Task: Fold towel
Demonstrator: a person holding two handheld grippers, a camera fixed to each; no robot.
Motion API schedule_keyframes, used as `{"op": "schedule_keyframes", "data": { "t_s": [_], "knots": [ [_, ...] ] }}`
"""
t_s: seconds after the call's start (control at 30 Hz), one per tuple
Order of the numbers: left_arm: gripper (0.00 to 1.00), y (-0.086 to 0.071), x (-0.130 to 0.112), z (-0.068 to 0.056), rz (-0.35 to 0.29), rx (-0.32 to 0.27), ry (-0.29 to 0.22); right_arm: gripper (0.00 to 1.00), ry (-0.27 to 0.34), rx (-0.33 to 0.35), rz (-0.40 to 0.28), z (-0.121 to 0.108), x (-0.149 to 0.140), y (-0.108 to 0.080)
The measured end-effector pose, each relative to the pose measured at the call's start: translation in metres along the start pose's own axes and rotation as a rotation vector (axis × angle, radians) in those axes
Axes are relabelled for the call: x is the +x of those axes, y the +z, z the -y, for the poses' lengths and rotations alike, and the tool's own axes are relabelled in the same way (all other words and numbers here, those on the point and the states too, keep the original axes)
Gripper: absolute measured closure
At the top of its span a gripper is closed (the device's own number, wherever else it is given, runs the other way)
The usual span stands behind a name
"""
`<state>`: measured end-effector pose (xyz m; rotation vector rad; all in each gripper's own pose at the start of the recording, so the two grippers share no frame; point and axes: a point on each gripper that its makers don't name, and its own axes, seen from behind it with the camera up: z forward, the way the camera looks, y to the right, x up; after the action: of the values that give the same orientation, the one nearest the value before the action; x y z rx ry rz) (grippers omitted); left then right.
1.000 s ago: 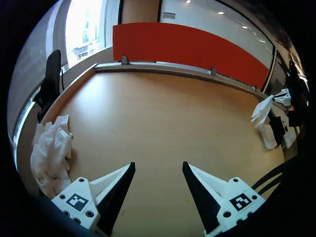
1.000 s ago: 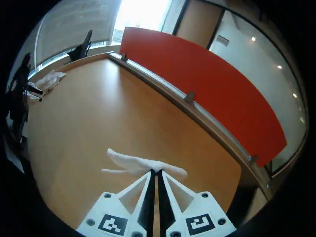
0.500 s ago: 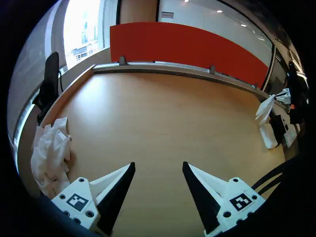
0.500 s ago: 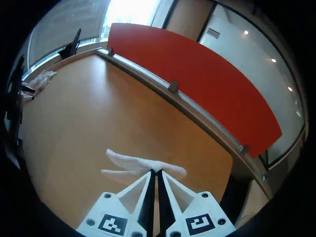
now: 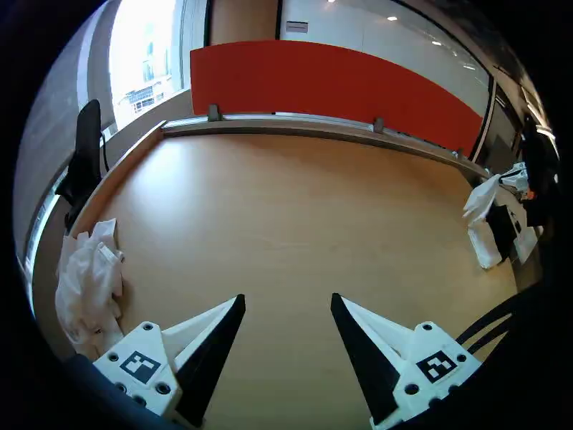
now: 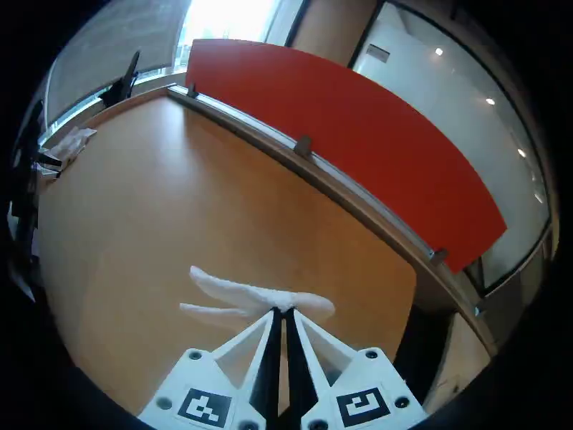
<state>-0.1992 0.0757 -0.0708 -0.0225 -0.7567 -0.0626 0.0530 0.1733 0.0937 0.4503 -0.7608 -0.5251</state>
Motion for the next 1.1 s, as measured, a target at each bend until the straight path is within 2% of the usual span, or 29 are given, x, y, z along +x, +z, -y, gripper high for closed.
{"op": "schedule_keyframes", "data": {
  "t_s": [0.2, 0.57, 0.77, 1.1],
  "knots": [
    [0.12, 0.001, 0.002, -0.004, 0.000, -0.009, 0.012, 0.96, 0.035, -0.016, 0.021, -0.005, -0.028, -0.014],
    [0.12, 0.000, -0.002, -0.010, 0.011, -0.019, 0.029, 0.96, 0.130, -0.040, 0.102, -0.003, -0.103, -0.032],
    [0.12, -0.001, -0.005, -0.011, 0.015, -0.018, 0.034, 0.96, 0.171, -0.039, 0.142, 0.004, -0.136, -0.036],
    [0.12, -0.004, -0.007, -0.012, 0.014, -0.018, 0.037, 0.96, 0.212, -0.031, 0.197, 0.015, -0.173, -0.036]
  ]
}}
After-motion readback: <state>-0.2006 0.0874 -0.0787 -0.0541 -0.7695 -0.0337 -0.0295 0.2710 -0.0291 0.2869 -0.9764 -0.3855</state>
